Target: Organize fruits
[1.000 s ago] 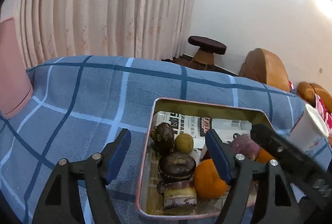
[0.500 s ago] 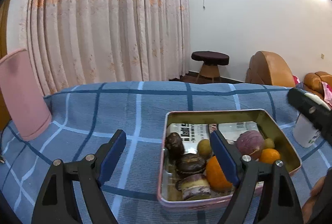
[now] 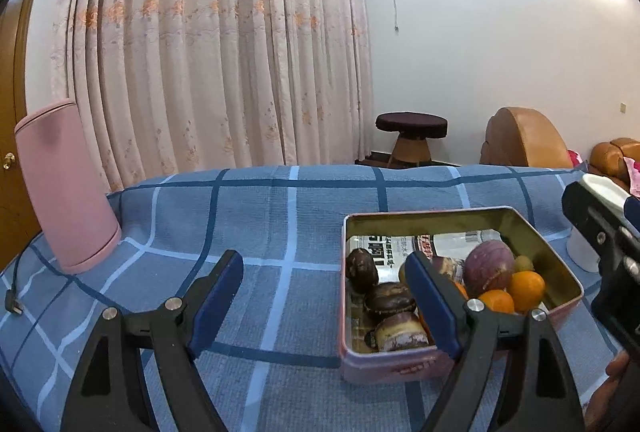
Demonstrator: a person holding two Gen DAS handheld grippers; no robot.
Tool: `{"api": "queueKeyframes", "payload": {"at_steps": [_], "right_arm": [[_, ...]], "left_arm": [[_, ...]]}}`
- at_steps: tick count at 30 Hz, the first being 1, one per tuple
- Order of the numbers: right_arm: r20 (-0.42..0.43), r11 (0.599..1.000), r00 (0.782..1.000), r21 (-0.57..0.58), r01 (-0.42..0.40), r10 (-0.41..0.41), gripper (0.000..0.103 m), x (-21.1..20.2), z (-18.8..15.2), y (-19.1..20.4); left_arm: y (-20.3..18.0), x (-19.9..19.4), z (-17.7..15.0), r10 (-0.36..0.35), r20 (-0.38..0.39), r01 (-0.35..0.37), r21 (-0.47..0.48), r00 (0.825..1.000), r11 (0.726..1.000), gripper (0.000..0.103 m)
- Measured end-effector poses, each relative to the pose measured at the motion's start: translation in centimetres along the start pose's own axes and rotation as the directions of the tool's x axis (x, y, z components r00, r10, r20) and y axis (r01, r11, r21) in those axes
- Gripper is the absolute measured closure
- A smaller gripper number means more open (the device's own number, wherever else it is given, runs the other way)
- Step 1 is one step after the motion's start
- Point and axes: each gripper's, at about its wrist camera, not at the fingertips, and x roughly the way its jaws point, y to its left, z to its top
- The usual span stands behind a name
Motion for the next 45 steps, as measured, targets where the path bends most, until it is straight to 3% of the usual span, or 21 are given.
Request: {"api": "queueKeyframes", "payload": {"at_steps": [12,18,45], "right_arm": [[-0.019,1.000,1.000,-0.009,0.007,-0.007,0.000,-2.8,-1.3,0.7],[0.025,0.999,0.999,-0.016,0.031,-0.030,0.000,-4.1,-1.4,0.7],[0.036,0.999,0.998,-0.021,0.044,-0.043,0.000,-4.4,-1.2,0.7]], "left_arm": [[0.6,-2.6,-1.1,-0.014,0.029,0.014,0.001,0.999,1.000,0.019],[0.4,-3.3,-1.5,-0.028,0.039,0.027,0.025,0.999,0.999,0.019],[1.0,-3.4,-1.9,-0.036,0.033,0.036,0.008,0.999,0.999,0.018]]}}
